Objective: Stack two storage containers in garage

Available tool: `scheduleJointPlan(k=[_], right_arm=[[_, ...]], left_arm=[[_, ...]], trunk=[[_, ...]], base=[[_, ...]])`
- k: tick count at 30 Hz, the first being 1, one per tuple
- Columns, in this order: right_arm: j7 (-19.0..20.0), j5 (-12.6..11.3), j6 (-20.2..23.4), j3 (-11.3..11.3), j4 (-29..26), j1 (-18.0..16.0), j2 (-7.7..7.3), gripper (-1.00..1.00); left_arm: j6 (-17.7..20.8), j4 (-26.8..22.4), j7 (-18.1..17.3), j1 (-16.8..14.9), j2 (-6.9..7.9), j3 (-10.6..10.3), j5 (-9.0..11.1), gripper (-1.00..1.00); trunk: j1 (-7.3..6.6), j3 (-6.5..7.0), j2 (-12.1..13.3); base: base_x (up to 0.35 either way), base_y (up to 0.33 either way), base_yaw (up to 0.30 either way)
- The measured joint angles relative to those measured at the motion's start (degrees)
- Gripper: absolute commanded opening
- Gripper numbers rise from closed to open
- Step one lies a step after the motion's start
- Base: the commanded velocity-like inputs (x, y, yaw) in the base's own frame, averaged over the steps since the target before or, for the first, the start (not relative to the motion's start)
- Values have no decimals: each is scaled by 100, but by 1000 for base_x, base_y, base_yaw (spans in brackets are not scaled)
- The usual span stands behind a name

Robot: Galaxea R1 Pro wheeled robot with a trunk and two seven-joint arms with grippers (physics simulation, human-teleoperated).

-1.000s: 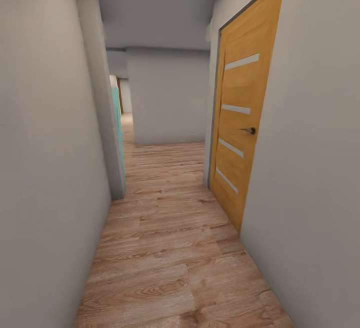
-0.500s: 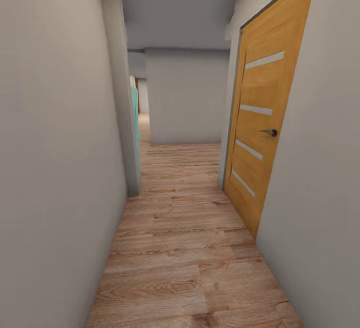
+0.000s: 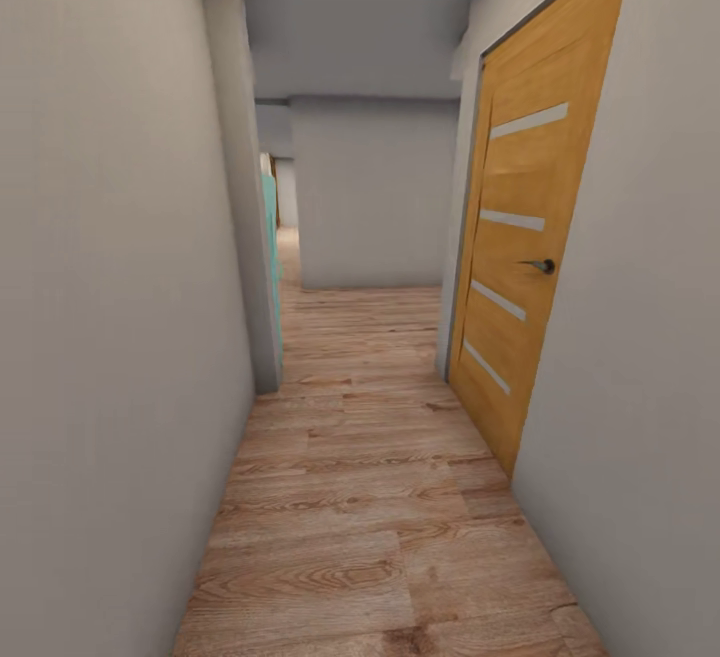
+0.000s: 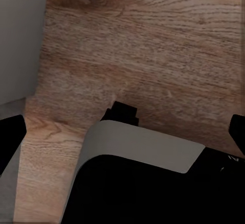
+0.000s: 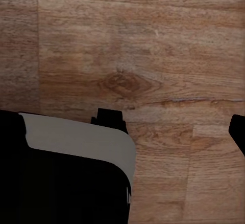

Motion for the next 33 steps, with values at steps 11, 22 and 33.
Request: scheduleJointPlan(k=[11,22,33], right_arm=[[-4,10,0,-3,0,0,7,100],[-7,55,1,18,0,0,12,100],[-13,57,2,18,0,0,8,100]], left_arm=[[6,10,-9,0,5,-7,37,100],[15,14,-10,0,31,-7,42,100],[3,14,-10,0,31,-10,21,100]], trunk=[[-3,0,0],[-3,0,0],[-3,0,0]], base=[[128,-20,0],[304,-82,0],[296,-154,0]])
